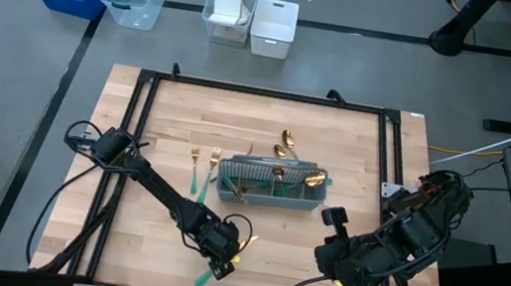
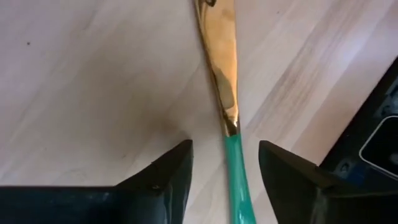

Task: Sort silverware
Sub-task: Put the green knife into the gray utensil holder

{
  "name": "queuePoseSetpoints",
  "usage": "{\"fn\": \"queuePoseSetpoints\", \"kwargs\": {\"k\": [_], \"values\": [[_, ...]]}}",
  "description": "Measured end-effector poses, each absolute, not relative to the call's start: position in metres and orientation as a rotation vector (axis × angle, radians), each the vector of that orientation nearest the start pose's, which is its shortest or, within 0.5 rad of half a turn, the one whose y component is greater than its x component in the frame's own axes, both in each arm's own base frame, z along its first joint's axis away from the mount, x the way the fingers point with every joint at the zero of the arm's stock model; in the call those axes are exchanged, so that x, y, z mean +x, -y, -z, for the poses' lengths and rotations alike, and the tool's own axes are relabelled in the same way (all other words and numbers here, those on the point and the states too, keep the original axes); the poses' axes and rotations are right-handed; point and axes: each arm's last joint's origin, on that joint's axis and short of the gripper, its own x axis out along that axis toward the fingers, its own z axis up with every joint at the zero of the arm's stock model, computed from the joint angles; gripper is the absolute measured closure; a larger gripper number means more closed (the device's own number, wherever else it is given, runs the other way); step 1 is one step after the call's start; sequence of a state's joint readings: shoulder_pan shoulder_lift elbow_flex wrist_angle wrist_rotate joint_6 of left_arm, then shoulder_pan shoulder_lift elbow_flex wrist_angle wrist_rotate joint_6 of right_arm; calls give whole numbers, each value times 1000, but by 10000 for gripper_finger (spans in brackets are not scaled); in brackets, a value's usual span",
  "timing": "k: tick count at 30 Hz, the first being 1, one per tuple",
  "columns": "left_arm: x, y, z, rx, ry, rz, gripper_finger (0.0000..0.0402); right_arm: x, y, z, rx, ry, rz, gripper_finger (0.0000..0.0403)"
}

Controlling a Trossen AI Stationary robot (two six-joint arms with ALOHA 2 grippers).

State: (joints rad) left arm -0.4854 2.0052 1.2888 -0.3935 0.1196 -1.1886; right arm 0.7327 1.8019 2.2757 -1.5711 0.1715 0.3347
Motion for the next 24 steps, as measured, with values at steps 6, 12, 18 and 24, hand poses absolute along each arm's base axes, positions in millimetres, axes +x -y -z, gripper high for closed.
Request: {"fn": "queuePoseSetpoints", "kwargs": {"k": [6, 12, 18, 24], "values": [[352, 196, -143, -777, -1212, -113, 223, 238, -207, -440, -186, -1059, -327, 370], [346, 205, -143, -717, -1183, -124, 241, 238, -207, -440, -186, -1059, -326, 370], [344, 207, -143, -668, -1157, -138, 259, 238, -207, -440, -186, -1059, -327, 370], [346, 207, -135, -657, -1156, -160, 265, 238, -207, -440, -186, -1059, -327, 370]]}}
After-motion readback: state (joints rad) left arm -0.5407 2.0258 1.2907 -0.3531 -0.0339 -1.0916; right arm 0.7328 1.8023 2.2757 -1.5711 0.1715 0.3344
